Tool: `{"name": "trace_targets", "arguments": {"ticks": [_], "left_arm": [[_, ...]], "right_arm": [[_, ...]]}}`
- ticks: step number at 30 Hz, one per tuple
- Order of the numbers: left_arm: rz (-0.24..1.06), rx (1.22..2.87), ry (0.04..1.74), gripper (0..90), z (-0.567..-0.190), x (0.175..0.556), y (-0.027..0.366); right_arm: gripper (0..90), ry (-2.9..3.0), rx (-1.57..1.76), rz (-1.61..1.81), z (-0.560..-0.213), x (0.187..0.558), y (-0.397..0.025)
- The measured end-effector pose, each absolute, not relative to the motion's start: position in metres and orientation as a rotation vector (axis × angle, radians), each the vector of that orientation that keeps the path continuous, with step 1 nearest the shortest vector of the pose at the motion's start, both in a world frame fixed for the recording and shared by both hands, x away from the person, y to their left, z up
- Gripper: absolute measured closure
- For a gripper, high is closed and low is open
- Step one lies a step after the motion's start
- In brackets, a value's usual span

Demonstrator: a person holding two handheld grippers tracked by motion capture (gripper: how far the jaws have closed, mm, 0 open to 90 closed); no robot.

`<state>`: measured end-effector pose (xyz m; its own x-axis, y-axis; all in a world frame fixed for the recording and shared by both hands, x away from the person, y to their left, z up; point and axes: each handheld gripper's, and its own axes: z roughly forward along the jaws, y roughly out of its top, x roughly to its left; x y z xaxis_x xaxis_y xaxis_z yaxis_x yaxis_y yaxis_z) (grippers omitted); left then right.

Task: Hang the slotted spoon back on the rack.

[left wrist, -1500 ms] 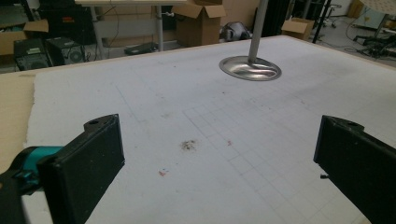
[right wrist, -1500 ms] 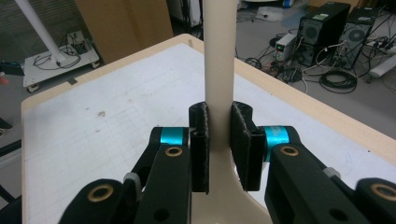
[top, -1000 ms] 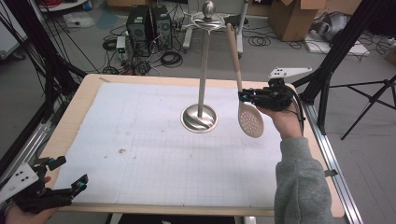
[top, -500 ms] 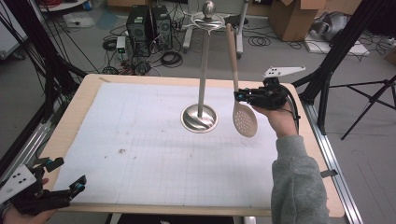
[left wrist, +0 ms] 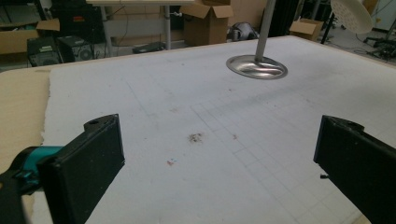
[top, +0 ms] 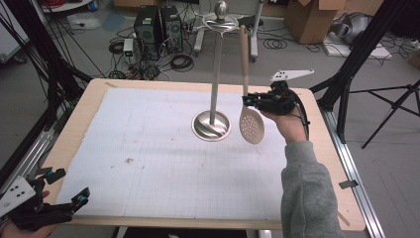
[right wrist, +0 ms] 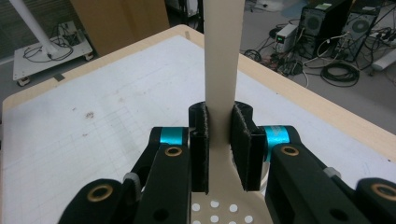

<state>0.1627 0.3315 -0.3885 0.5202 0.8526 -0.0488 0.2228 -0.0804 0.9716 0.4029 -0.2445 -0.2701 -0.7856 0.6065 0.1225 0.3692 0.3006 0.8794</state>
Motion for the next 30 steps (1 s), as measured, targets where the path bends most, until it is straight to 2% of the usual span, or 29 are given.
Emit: {"name": "trace_targets", "arguments": {"ticks": [30], "left_arm": [[0.674,1.608,0.957,2.0,-0.391,0.161,0.333]], "right_arm": [[77.9,2.304,0.882,1.476,-0.279,0.417,-0.225]]}}
